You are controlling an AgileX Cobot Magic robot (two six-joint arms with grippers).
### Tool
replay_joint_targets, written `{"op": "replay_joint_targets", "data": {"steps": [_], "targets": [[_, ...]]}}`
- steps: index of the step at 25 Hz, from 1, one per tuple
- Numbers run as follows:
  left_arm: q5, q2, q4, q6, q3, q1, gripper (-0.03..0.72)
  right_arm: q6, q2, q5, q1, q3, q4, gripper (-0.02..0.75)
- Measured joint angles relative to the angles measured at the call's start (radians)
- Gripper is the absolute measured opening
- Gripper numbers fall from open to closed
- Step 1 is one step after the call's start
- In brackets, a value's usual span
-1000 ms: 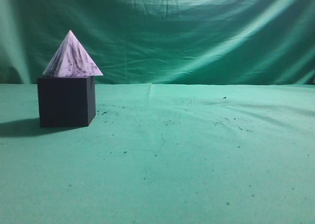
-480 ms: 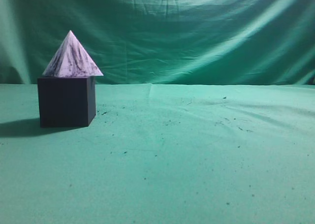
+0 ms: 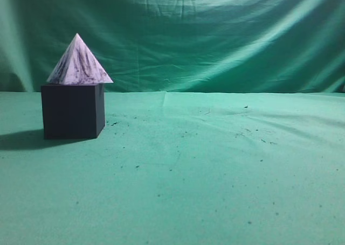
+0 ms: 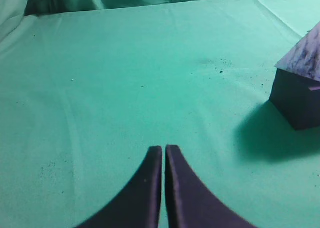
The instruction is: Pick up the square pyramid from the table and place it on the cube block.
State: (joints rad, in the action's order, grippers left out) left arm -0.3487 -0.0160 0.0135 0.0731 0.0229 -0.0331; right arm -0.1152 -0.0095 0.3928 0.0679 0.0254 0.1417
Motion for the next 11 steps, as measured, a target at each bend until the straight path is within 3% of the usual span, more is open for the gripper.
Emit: {"op": "replay_joint_targets", "data": {"steps": [11], "targets": [[0.0, 0.0, 0.0, 0.0, 0.0, 0.0, 0.0, -0.004, 0.0, 0.0, 0.0, 0.001, 0.001, 0.067]]}}
